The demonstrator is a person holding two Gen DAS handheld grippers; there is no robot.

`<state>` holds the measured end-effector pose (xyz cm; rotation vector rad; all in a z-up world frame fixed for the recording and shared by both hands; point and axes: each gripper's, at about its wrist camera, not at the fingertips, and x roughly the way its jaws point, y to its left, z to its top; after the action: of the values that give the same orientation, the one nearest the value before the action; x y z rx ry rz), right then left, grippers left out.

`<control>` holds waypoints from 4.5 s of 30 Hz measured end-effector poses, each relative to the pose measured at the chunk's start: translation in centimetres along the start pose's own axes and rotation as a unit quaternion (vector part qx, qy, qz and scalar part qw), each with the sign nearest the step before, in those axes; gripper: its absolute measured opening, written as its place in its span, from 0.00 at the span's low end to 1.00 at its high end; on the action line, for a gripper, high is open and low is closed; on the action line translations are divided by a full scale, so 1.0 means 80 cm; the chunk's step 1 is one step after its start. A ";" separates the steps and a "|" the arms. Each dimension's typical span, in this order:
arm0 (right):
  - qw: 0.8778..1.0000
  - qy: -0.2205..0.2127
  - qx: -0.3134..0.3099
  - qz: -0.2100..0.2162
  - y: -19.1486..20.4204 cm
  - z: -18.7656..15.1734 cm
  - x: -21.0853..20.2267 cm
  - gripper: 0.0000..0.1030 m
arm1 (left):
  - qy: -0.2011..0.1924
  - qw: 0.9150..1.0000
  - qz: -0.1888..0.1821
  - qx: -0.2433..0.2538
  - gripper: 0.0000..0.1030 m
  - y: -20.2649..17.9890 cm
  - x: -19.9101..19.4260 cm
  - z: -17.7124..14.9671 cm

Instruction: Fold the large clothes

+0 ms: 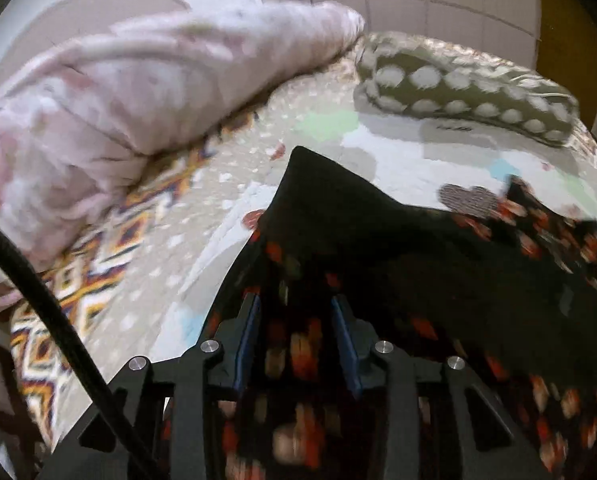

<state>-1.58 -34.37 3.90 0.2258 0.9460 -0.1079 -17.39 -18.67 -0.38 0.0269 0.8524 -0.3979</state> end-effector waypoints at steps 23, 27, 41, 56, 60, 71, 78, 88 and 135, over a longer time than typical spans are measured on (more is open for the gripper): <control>0.991 -0.068 0.109 0.022 -0.166 -0.155 -0.188 0.63 | 0.020 0.998 0.048 0.036 0.94 -0.016 0.013 -0.002; 0.972 -0.080 0.217 -0.032 -0.293 -0.245 -0.226 0.45 | 0.026 0.997 0.057 0.042 0.95 -0.019 0.015 -0.001; 0.913 -0.174 0.361 -0.073 -0.389 -0.409 -0.379 0.56 | 0.030 0.995 0.080 0.045 0.99 -0.023 0.018 -0.001; 0.912 -0.178 0.369 -0.008 -0.330 -0.474 -0.397 0.66 | 0.049 0.997 -0.058 0.026 0.62 -0.079 -0.089 0.043; 0.910 -0.177 0.375 0.026 -0.325 -0.480 -0.384 0.66 | 0.055 0.987 -0.122 0.087 0.33 -0.160 -0.101 0.058; 0.897 -0.187 0.390 0.091 -0.338 -0.485 -0.349 0.67 | 0.139 0.972 -0.122 0.144 0.15 -0.320 0.025 0.058; 0.885 -0.182 0.414 0.114 -0.347 -0.481 -0.323 0.70 | 0.137 0.958 -0.033 0.248 0.19 -0.369 0.049 0.032; 0.882 -0.196 0.415 0.106 -0.340 -0.443 -0.293 0.72 | 0.073 0.980 -0.131 0.131 0.45 -0.260 -0.087 0.037; 0.989 -0.112 0.044 0.084 -0.043 -0.201 -0.257 0.61 | -0.041 0.994 -0.103 0.005 0.79 0.000 -0.135 0.100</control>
<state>-26.91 -34.05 11.05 0.3658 0.6954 -0.0193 -17.96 -16.50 12.88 -0.0683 0.7752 -0.5920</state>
